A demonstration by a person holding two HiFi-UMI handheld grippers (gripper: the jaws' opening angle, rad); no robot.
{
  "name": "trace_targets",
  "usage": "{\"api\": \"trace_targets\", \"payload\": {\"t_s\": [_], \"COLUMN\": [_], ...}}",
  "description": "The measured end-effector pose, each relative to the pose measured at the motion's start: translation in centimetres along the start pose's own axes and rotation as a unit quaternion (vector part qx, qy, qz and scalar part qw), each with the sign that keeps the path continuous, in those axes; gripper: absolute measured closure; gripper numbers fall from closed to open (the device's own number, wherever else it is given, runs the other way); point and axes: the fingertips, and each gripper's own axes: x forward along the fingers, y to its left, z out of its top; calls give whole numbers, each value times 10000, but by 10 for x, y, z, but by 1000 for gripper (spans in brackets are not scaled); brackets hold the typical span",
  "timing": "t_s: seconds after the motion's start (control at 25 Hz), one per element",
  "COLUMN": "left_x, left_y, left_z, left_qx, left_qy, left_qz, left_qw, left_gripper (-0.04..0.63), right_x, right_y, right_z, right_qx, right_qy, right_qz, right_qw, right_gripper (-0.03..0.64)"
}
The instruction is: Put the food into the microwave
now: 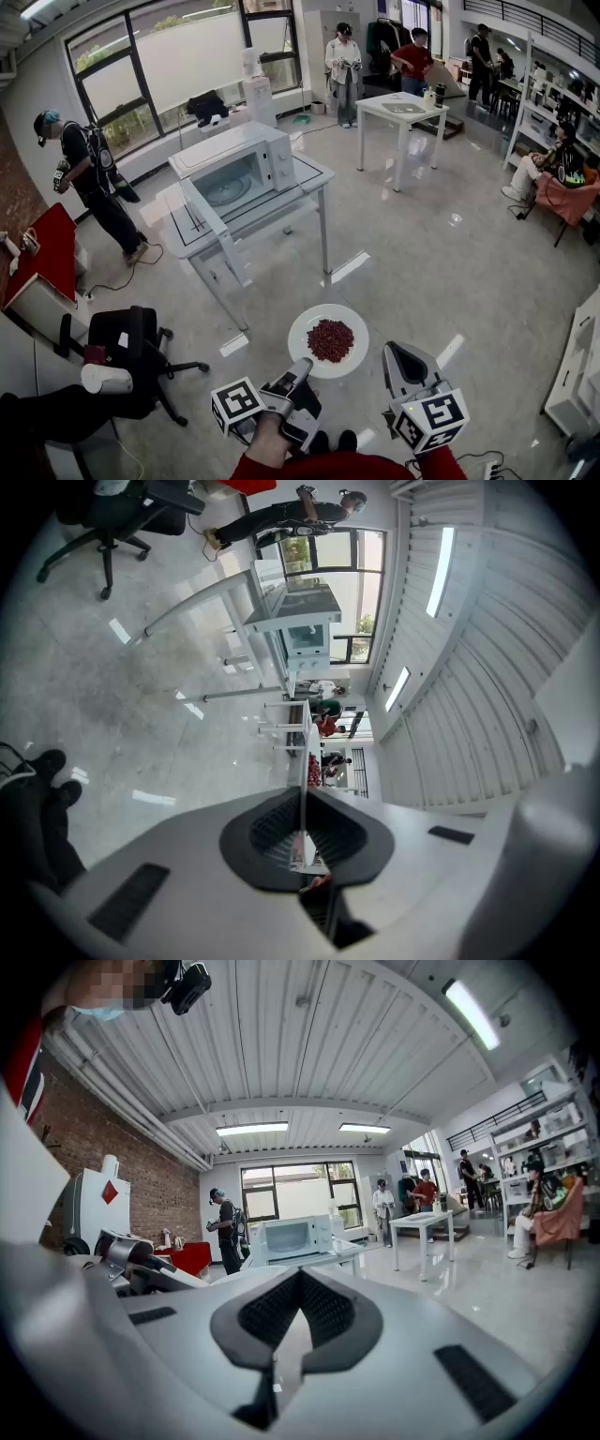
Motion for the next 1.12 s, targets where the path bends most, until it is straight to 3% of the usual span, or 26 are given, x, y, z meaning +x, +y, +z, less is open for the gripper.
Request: {"api": "trace_targets", "payload": {"t_s": [0.36,0.56,0.8,1.12], "left_x": [8,15,24,46], "left_y": [-2,-6,-3,-19], "left_z": [0,-2,5,12], "left_qx": [-2,-175,9,192], "left_qy": [-23,-81,-173,-423], "left_qz": [15,-171,64,-4], "left_qw": [10000,9997,9998,9989], "left_gripper": [575,575,575,574], "right_x": [5,7,10,14], "right_y": [-7,-13,-23,-42], "right_z": [0,-2,-6,5], "right_qx": [63,135,243,317], "right_qy": [32,42,165,25], "right_qz": [29,53,79,150], "right_qw": [10000,9999,9995,9994], "right_gripper": [603,603,603,603]}}
